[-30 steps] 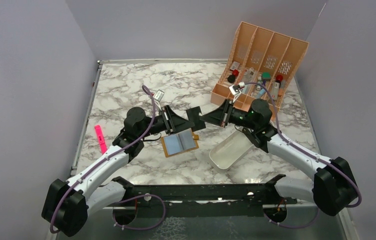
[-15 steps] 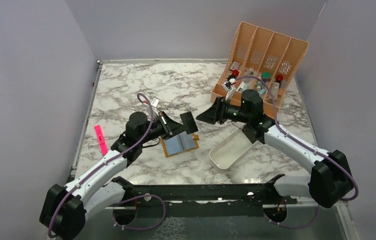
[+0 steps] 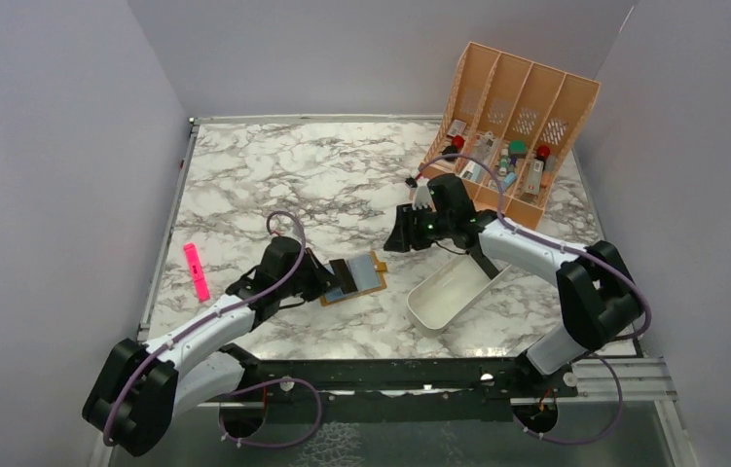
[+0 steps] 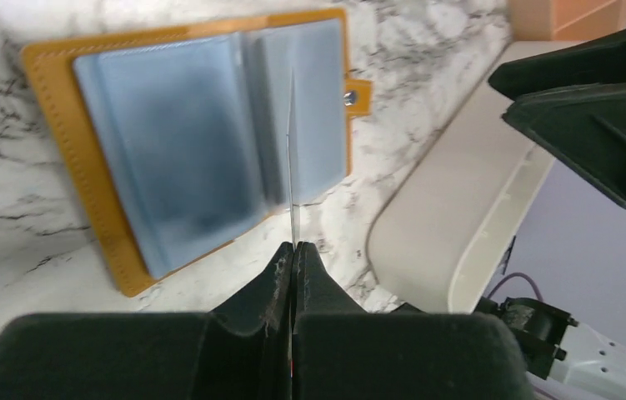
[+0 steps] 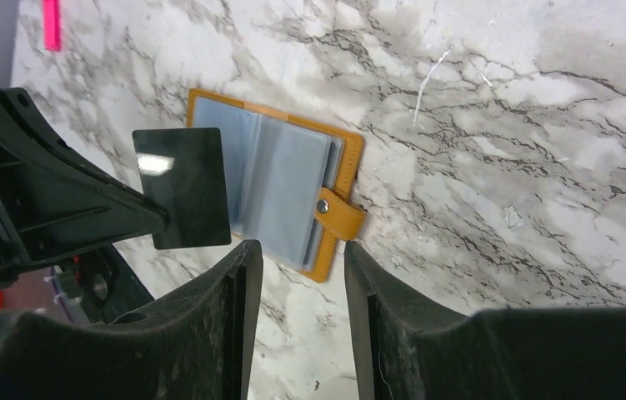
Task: Put the credit cards into the card holder
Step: Insert the credit card into the card holder.
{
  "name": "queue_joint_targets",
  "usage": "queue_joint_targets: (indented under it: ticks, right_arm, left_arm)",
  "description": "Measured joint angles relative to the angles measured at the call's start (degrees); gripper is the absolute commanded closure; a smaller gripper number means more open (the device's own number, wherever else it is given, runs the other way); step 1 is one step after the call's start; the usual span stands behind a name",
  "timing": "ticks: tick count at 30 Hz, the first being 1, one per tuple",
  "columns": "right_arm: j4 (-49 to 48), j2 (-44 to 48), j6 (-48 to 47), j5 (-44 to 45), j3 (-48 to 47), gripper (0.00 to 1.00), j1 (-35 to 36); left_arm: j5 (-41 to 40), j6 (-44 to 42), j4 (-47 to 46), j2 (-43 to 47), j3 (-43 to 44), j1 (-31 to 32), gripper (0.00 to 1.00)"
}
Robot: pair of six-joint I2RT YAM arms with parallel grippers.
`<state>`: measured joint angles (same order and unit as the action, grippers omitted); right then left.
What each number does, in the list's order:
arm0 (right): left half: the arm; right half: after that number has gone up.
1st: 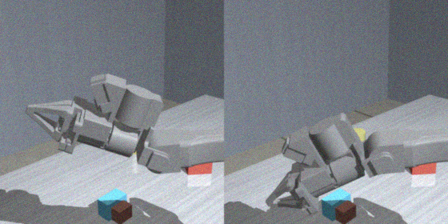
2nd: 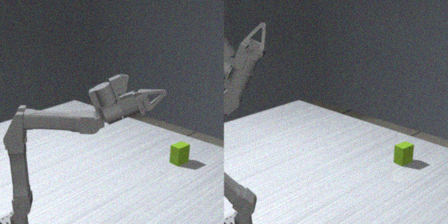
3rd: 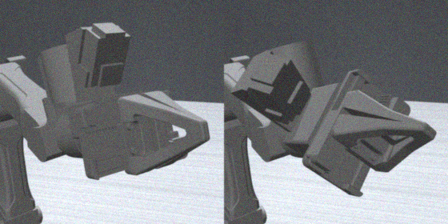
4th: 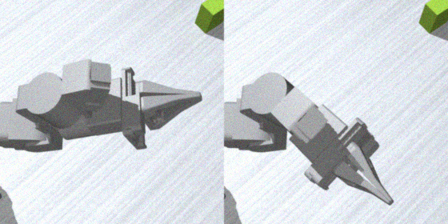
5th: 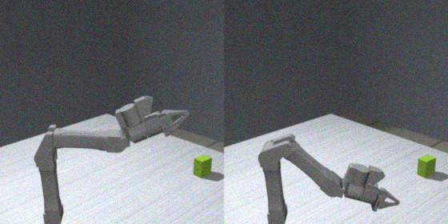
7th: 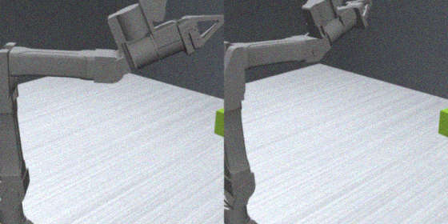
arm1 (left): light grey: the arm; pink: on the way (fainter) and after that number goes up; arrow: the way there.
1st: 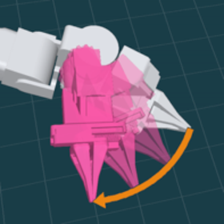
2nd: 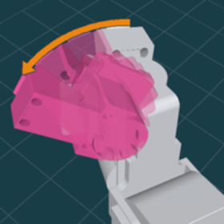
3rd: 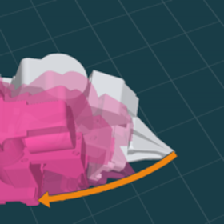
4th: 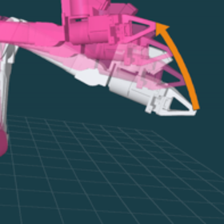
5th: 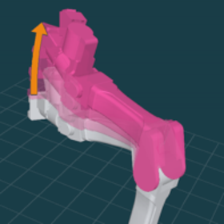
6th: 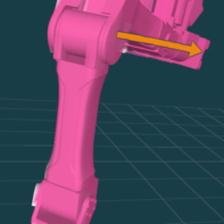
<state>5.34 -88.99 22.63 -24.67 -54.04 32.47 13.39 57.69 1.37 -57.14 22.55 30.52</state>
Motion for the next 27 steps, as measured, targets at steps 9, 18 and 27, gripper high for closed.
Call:
queue_joint_targets:
  ticks: [9, 18, 27]
  right_arm:
    - [2.5, -8.5, -4.7, 0.2, -4.2, 0.58, 2.4]
    - [3.3, -13.4, -5.8, -0.5, -6.0, 0.61, 3.2]
    - [3.4, -17.4, -6.5, -1.7, -8.1, 0.66, 3.6]
  left_arm:
    - [-1.0, 0.4, -1.3, -2.5, -1.6, 0.0, 1.0]
    - [-1.0, -1.4, -4.0, -7.2, -1.5, 0.0, 1.0]
    - [0.6, -1.0, -7.3, -9.5, -1.5, -0.1, 1.0]
